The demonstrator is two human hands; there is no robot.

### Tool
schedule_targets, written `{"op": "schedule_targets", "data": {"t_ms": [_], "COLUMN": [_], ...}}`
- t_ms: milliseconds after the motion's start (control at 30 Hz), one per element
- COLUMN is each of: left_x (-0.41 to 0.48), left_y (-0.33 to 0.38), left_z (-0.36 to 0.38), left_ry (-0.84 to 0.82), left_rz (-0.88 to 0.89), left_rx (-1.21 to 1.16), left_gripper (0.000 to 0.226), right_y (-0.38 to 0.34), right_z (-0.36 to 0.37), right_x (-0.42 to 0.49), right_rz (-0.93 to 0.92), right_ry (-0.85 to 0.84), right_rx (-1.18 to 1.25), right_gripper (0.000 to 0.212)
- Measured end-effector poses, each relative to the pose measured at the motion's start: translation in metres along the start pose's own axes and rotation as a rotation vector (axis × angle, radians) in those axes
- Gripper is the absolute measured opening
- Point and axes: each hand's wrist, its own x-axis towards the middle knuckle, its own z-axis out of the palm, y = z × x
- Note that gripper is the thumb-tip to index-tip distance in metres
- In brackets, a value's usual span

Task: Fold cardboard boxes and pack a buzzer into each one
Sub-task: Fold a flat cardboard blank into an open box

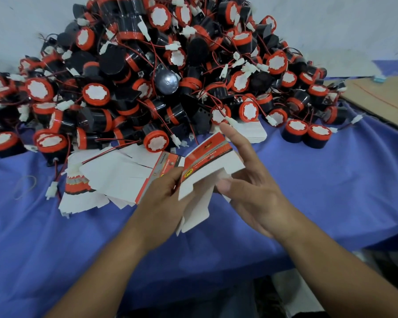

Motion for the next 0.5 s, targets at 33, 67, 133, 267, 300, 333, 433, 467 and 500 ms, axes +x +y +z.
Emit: {"op": "schedule_targets", "data": {"t_ms": [33, 67, 133, 267, 300, 333, 433, 467, 500], "left_x": [0.0, 0.0, 0.001, 0.001, 0.001, 0.001, 0.003, 0.002, 0.002], "left_y": [0.001, 0.001, -0.001, -0.007, -0.005, -0.004, -0.007, -0.008, -0.008], "left_z": [0.001, 0.002, 0.003, 0.003, 0.003, 0.002, -0.002, -0.002, -0.002], "left_ry": [0.027, 0.05, 0.087, 0.152, 0.101, 0.021, -0.17, -0.201, -0.216], "left_rz": [0.002, 0.006, -0.022, 0.076, 0.078, 0.083, 0.085, 0.076, 0.066], "left_rx": [-0.063, -0.127, -0.231, -0.227, -0.29, -0.327, -0.169, -0.109, -0.097], "left_gripper": [0.038, 0.037, 0.043, 0.041, 0.038, 0.038, 0.065, 0.08, 0.089], "right_y": [0.001, 0.001, 0.002, 0.007, 0.009, 0.011, 0.013, 0.013, 0.013], "right_z": [0.0, 0.001, 0.002, 0.009, 0.01, 0.01, 0.004, 0.002, 0.001], "right_x": [0.001, 0.002, 0.003, 0.005, 0.006, 0.006, 0.006, 0.005, 0.003], "right_rz": [0.007, 0.009, 0.005, 0.026, 0.031, 0.032, 0.051, 0.068, 0.08], "right_ry": [0.002, 0.007, 0.035, 0.078, 0.104, 0.137, 0.197, 0.205, 0.209], "right_rx": [0.042, 0.066, 0.028, -0.149, -0.16, -0.147, -0.098, -0.113, -0.137], "right_gripper": [0.087, 0.086, 0.082, 0.072, 0.07, 0.067, 0.056, 0.053, 0.052]}}
